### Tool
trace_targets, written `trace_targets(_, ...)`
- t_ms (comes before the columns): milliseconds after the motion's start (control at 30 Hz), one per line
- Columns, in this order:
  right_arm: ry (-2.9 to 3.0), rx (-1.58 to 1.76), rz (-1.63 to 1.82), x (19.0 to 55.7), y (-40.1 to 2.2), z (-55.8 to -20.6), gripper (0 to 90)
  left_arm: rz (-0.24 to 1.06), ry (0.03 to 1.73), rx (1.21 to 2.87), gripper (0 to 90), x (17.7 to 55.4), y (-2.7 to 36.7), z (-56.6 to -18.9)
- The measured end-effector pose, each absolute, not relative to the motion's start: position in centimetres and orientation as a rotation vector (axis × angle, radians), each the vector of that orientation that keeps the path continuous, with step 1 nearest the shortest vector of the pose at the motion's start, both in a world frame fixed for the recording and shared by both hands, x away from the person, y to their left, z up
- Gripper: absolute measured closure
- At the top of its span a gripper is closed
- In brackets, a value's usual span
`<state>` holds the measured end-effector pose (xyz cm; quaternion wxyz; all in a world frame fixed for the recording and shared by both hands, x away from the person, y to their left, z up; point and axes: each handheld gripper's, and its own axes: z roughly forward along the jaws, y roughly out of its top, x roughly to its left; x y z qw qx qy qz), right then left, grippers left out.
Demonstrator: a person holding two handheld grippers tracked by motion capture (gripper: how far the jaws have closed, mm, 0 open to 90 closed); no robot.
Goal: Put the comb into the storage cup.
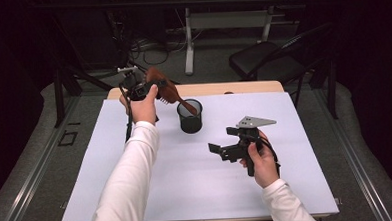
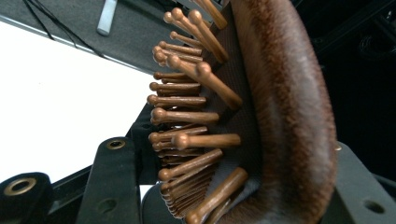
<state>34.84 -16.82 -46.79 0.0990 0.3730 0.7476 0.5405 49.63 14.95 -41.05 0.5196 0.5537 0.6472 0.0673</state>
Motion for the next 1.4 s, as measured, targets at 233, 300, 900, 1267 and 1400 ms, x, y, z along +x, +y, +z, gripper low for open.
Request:
trace_targets(233,2.206,1.102,1.596,34.8,-16.9,-46.8,3.8,0.161,1.55,1.344,48.7,49.7,14.3,-41.5)
trace_targets(300,2.205,1.104,1.598,34.8,-16.9,-46.8,3.8,0.165,1.552,1.354,48.7,49.7,14.1,-41.7)
trace_targets(900,2.207,1.102,1.596,34.9,-16.9,-46.8,3.8,0.166,1.576,1.372,48.6,49.7,13.2,-43.4)
trace_targets(1267,2.203,1.107,1.599,34.9,-17.0,-46.8,3.9,0.161,1.585,1.383,48.6,49.8,12.9,-44.0)
trace_targets(1400,2.201,1.103,1.599,34.9,-17.0,-46.8,3.8,0.154,1.592,1.376,48.6,49.8,13.0,-44.2)
